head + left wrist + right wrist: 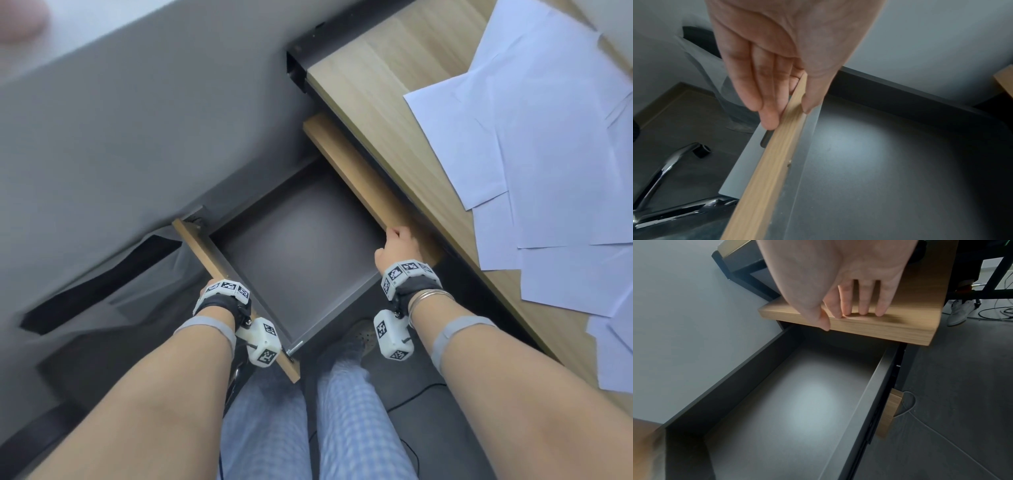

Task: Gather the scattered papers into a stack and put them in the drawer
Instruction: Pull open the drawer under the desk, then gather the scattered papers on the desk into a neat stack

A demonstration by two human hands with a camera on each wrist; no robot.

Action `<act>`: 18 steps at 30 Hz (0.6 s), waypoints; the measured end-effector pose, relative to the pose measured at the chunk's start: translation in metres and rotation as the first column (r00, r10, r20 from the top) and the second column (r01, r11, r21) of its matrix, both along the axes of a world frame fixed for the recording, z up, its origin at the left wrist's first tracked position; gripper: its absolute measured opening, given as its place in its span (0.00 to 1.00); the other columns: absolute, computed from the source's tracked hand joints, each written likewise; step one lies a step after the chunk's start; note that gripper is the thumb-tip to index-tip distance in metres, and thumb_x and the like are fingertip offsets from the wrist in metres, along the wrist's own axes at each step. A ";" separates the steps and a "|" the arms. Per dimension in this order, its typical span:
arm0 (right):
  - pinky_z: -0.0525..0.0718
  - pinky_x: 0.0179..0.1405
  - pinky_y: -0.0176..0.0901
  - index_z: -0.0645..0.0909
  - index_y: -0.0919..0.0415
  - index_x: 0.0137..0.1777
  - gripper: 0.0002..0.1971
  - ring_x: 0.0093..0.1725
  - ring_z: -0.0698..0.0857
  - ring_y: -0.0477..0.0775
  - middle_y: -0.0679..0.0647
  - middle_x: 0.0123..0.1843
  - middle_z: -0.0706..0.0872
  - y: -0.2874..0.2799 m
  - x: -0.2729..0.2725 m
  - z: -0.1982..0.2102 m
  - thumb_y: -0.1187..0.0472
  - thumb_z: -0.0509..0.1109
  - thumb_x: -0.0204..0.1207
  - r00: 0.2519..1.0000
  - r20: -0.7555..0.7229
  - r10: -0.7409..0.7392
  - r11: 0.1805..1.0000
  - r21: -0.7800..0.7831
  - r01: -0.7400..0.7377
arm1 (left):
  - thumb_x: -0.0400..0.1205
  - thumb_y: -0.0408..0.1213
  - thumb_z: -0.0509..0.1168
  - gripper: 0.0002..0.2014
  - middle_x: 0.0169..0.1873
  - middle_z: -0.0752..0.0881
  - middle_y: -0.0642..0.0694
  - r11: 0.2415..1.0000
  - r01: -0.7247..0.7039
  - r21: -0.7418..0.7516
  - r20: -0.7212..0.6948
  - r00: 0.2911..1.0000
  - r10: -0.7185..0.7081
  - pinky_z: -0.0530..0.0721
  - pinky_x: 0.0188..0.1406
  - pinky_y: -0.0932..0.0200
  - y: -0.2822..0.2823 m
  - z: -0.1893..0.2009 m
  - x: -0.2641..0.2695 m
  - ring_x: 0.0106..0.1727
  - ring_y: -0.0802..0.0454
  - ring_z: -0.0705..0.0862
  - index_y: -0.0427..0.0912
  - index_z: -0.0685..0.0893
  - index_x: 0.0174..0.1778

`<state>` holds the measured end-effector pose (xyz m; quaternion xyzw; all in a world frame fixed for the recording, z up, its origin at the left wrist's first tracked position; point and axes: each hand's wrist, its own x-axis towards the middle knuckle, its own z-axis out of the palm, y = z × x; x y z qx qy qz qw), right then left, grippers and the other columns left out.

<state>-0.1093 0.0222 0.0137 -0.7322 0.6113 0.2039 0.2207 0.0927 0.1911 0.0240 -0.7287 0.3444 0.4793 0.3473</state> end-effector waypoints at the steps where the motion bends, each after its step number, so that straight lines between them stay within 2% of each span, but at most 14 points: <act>1: 0.76 0.69 0.53 0.66 0.61 0.74 0.24 0.74 0.66 0.57 0.53 0.78 0.64 0.001 0.001 0.000 0.68 0.56 0.76 1.000 -0.003 -0.001 1.000 -0.006 0.001 | 0.77 0.32 0.61 0.17 0.65 0.81 0.40 1.000 -0.006 0.011 -0.004 1.000 0.006 0.81 0.62 0.51 0.002 -0.001 0.001 0.67 0.39 0.80 0.38 0.83 0.60; 7: 0.74 0.71 0.53 0.64 0.60 0.76 0.26 0.76 0.65 0.58 0.54 0.79 0.62 0.003 0.002 0.000 0.68 0.56 0.77 1.000 -0.028 0.006 1.000 -0.009 -0.006 | 0.75 0.30 0.60 0.19 0.65 0.83 0.38 0.993 -0.114 -0.020 -0.028 0.993 0.114 0.81 0.65 0.49 0.008 -0.007 0.003 0.65 0.40 0.82 0.32 0.82 0.61; 9: 0.74 0.72 0.54 0.63 0.60 0.76 0.26 0.77 0.64 0.58 0.54 0.80 0.61 0.003 0.003 0.001 0.68 0.56 0.77 0.999 -0.032 0.006 1.000 -0.008 -0.006 | 0.75 0.31 0.60 0.19 0.64 0.83 0.38 0.980 -0.189 -0.056 -0.038 0.982 0.187 0.81 0.64 0.50 0.012 -0.014 0.004 0.65 0.40 0.82 0.32 0.82 0.61; 12: 0.74 0.72 0.53 0.63 0.59 0.76 0.26 0.77 0.65 0.58 0.54 0.80 0.61 0.005 0.004 0.003 0.68 0.57 0.77 0.999 -0.037 -0.006 1.000 -0.002 0.006 | 0.80 0.32 0.60 0.21 0.70 0.78 0.35 0.925 -0.357 -0.133 -0.043 0.934 0.354 0.79 0.64 0.54 0.018 -0.036 0.008 0.70 0.40 0.79 0.33 0.77 0.70; 14: 0.74 0.72 0.54 0.62 0.59 0.77 0.27 0.77 0.65 0.58 0.54 0.80 0.61 0.006 0.006 0.006 0.67 0.57 0.77 0.999 -0.036 -0.012 1.000 0.005 0.012 | 0.83 0.32 0.60 0.22 0.72 0.76 0.34 0.934 -0.304 -0.186 -0.035 0.952 0.303 0.77 0.65 0.54 0.018 -0.041 0.008 0.73 0.39 0.76 0.32 0.72 0.74; 16: 0.73 0.73 0.54 0.60 0.58 0.78 0.28 0.77 0.65 0.59 0.55 0.81 0.61 0.008 0.008 0.010 0.67 0.57 0.78 0.999 -0.032 -0.009 1.000 0.010 0.009 | 0.81 0.31 0.60 0.19 0.64 0.80 0.35 0.937 -0.305 -0.171 -0.075 0.952 0.296 0.79 0.62 0.51 0.009 -0.015 0.004 0.68 0.37 0.79 0.33 0.77 0.69; 18: 0.72 0.71 0.54 0.59 0.58 0.79 0.28 0.77 0.65 0.59 0.55 0.80 0.62 0.012 0.011 0.016 0.67 0.56 0.78 1.000 -0.023 -0.003 1.000 0.014 0.003 | 0.77 0.31 0.62 0.17 0.52 0.79 0.39 0.971 -0.228 -0.065 -0.085 0.971 0.223 0.79 0.53 0.52 -0.002 0.012 0.001 0.55 0.39 0.80 0.37 0.82 0.62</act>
